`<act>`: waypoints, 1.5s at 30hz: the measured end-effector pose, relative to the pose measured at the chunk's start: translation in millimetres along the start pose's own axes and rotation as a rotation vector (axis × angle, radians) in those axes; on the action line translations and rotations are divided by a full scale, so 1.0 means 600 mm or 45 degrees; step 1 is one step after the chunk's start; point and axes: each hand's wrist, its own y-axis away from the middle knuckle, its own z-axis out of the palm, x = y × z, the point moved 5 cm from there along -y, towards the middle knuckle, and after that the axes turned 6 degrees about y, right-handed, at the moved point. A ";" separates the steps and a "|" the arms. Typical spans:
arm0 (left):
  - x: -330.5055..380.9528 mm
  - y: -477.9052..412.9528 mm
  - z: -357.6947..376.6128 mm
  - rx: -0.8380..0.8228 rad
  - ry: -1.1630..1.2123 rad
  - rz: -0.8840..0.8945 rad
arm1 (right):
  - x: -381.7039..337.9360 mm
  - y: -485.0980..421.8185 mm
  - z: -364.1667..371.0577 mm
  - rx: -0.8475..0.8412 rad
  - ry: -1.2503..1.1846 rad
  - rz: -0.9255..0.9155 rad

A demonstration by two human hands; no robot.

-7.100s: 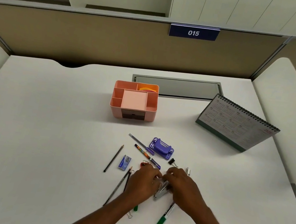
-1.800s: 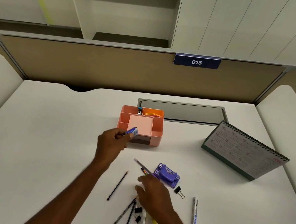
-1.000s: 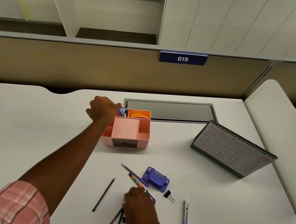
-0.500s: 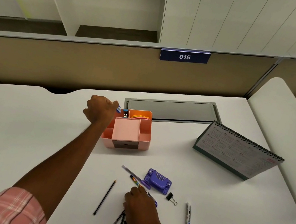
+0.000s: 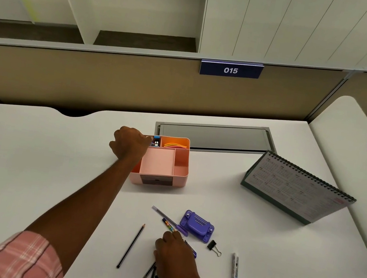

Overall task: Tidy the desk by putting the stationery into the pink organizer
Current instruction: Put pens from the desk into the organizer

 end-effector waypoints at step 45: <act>-0.029 0.001 0.034 -0.509 0.072 -0.324 | 0.013 0.029 -0.005 0.072 -0.122 -0.048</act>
